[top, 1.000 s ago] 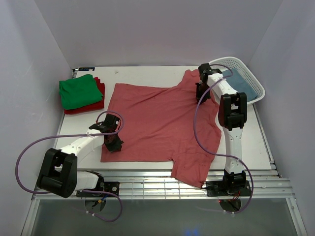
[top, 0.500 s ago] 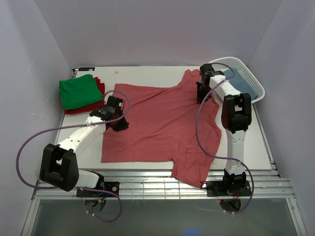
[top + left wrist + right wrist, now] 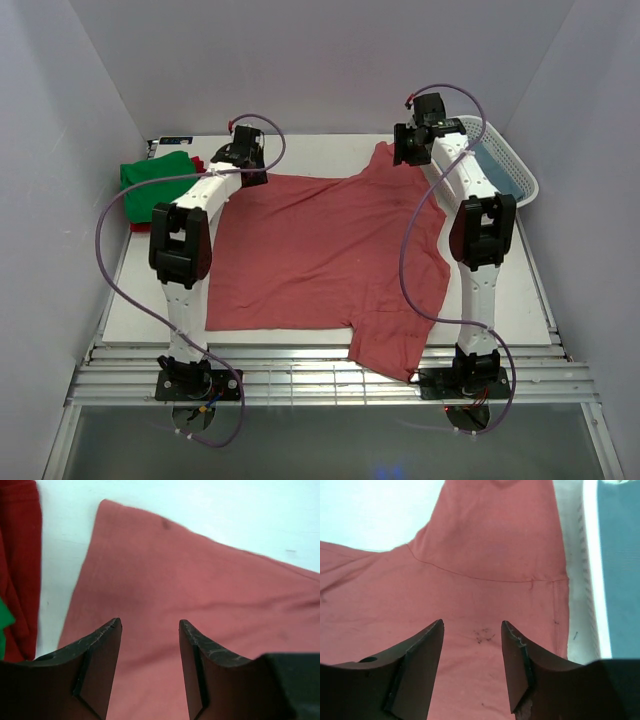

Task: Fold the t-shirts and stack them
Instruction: Grap the side of the flattened tshirt furthest away from the robot with both arms

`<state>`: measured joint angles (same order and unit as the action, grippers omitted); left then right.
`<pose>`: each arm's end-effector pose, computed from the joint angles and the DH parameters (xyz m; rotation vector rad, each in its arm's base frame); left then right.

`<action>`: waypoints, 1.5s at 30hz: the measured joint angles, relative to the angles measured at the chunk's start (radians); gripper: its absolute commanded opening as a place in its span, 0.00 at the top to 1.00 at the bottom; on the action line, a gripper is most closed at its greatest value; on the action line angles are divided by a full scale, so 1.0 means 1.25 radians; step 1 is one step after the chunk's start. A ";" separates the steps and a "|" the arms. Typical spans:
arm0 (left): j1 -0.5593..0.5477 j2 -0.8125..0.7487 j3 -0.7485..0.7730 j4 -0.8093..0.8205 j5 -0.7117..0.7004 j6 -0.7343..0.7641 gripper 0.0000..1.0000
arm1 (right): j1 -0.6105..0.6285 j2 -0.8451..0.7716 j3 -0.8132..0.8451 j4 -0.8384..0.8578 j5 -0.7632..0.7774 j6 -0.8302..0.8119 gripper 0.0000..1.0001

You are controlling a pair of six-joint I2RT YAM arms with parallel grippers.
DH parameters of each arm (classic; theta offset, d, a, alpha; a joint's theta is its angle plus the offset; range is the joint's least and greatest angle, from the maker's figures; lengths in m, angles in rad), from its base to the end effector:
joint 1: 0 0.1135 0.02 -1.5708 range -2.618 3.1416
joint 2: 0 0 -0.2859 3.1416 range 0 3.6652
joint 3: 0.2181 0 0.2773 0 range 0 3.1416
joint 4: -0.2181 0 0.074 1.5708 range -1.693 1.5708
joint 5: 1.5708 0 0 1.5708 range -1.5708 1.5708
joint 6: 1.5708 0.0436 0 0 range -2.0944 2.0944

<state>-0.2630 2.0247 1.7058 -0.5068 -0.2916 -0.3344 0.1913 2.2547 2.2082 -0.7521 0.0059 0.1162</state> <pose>0.4858 -0.1178 0.2575 -0.2185 2.3424 0.0595 0.5458 0.1054 0.2982 -0.0863 2.3723 0.1409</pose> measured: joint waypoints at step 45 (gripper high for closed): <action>0.126 0.354 0.298 0.070 0.025 0.048 0.44 | -0.080 0.231 0.057 0.127 0.090 0.006 0.30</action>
<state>-0.1059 2.4668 2.0785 -0.4187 -0.2600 -0.2749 0.0910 2.5435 2.2795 -0.5934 0.1184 0.1242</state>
